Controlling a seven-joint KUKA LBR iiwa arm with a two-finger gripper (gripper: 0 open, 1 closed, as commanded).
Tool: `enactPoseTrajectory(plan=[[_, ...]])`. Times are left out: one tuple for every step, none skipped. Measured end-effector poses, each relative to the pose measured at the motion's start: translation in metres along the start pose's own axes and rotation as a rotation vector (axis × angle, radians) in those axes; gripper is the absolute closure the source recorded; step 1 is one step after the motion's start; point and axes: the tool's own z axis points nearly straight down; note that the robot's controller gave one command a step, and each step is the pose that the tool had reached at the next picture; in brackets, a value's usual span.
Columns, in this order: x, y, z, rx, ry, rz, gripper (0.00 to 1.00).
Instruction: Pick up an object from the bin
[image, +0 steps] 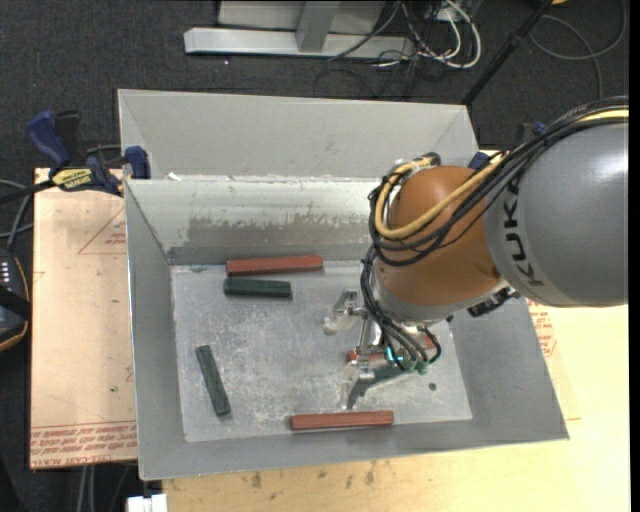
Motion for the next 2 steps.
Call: enactPoseTrajectory(plan=[[-0.002, 0.000, -0.003, -0.001, -0.007, 0.002, 0.00], [-0.032, -0.071, 0.065, 0.000, -0.013, -0.001, 0.00]])
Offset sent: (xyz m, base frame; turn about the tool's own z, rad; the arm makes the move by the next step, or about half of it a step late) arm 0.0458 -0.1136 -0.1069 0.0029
